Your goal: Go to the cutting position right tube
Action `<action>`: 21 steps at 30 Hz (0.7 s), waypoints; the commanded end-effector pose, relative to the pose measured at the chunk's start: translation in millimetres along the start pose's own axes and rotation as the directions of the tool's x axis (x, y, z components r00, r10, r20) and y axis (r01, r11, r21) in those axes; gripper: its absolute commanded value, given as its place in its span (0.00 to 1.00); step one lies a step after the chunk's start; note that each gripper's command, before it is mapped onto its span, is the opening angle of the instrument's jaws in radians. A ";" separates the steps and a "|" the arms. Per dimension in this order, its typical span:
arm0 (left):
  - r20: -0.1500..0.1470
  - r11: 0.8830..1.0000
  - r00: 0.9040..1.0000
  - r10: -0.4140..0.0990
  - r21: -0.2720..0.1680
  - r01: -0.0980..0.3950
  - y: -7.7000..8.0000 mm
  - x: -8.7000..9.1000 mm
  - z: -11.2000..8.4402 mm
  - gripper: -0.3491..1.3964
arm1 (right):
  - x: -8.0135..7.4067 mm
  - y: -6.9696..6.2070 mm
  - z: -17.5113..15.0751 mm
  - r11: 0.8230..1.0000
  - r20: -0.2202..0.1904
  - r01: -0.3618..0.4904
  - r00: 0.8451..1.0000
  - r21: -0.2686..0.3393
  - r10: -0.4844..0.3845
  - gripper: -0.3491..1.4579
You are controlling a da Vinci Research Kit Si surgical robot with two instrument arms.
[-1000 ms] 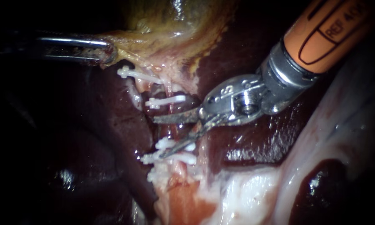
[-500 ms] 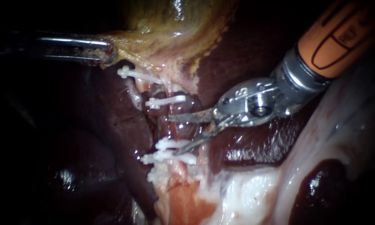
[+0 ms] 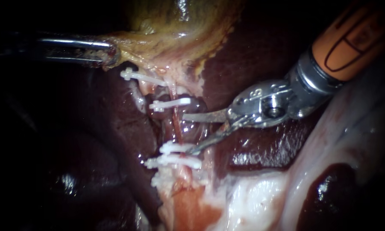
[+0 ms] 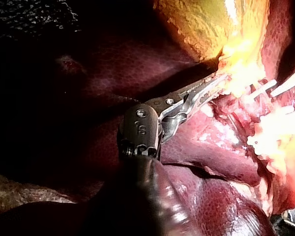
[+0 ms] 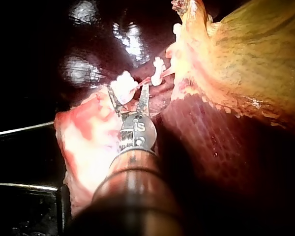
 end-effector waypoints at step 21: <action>0.000 1.000 1.000 0.001 0.001 -0.001 -0.1 -0.1 0.2 0.00 | -1.3 2.2 3.5 1.000 0.002 -0.005 1.000 -0.021 0.005 0.84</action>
